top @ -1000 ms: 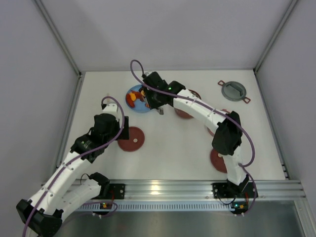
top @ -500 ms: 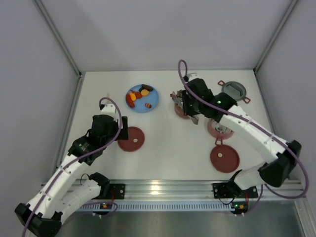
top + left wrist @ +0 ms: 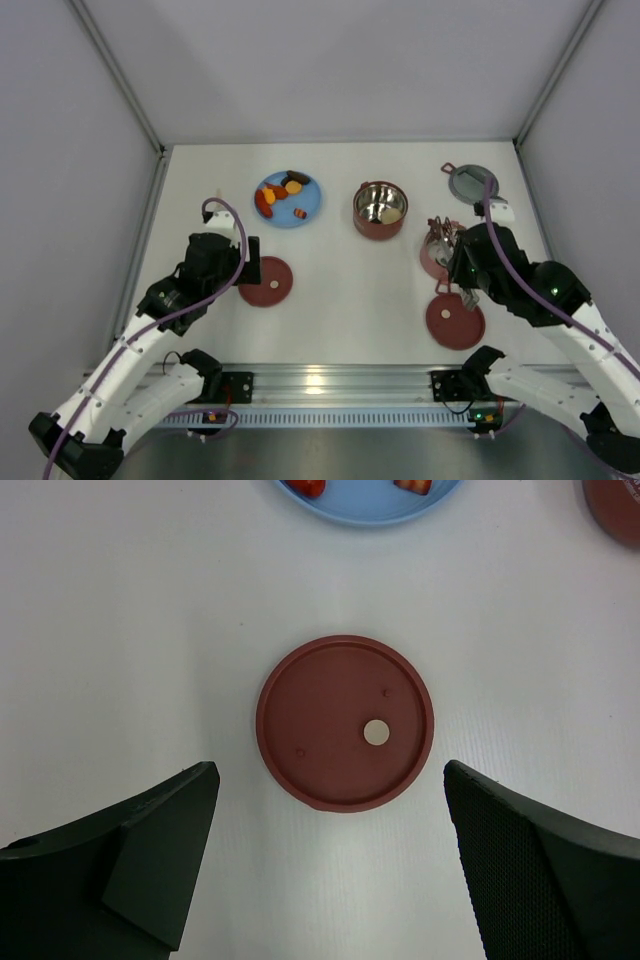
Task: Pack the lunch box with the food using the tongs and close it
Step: Place the fake food in the packing box.
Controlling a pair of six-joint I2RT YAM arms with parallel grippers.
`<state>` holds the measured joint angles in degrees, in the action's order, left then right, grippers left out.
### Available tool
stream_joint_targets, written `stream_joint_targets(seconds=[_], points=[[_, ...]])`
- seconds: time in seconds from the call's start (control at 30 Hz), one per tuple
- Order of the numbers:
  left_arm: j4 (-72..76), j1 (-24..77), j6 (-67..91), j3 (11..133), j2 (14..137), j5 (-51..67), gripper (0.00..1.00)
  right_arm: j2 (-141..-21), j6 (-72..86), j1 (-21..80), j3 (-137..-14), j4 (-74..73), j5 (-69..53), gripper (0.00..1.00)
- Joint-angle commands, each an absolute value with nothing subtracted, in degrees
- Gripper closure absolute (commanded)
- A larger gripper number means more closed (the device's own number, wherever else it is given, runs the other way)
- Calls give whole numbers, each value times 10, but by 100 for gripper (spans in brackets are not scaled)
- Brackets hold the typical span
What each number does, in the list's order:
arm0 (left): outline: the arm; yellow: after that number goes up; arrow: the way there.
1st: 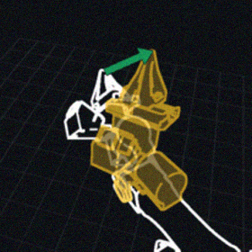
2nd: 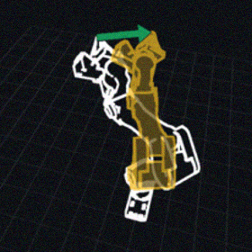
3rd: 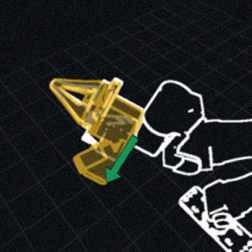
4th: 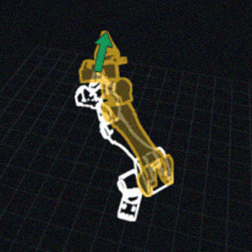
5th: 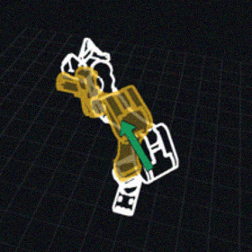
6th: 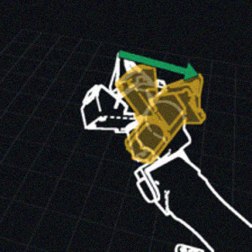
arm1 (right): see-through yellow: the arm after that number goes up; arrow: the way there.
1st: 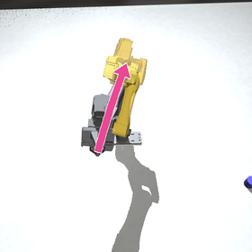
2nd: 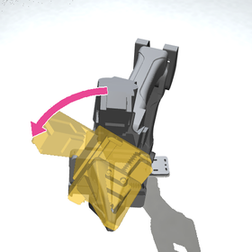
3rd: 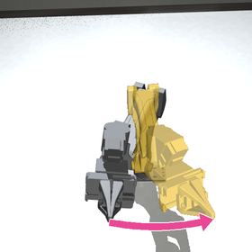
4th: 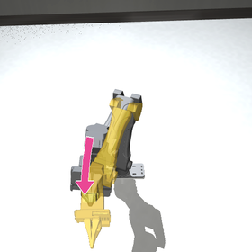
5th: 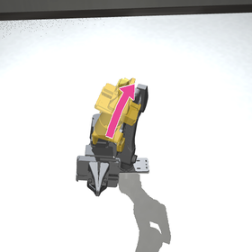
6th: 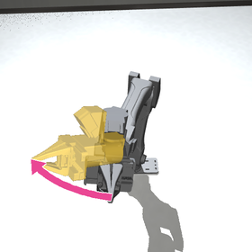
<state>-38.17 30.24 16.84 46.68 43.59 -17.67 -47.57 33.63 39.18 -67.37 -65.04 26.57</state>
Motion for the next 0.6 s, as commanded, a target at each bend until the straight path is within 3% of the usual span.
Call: stream_joint_targets(seconds=[0.0, 0.2, 0.57], points=[[-372, 307, 172, 468, 428, -171, 1, -436, 383, 383, -645, -726, 307, 85], [-372, 308, 172, 468, 427, -172, 1, -409, 405, 383, -585, -723, 322, 84], [-372, 309, 173, 468, 431, -174, 1, -438, 402, 381, -581, -691, 339, 81]])
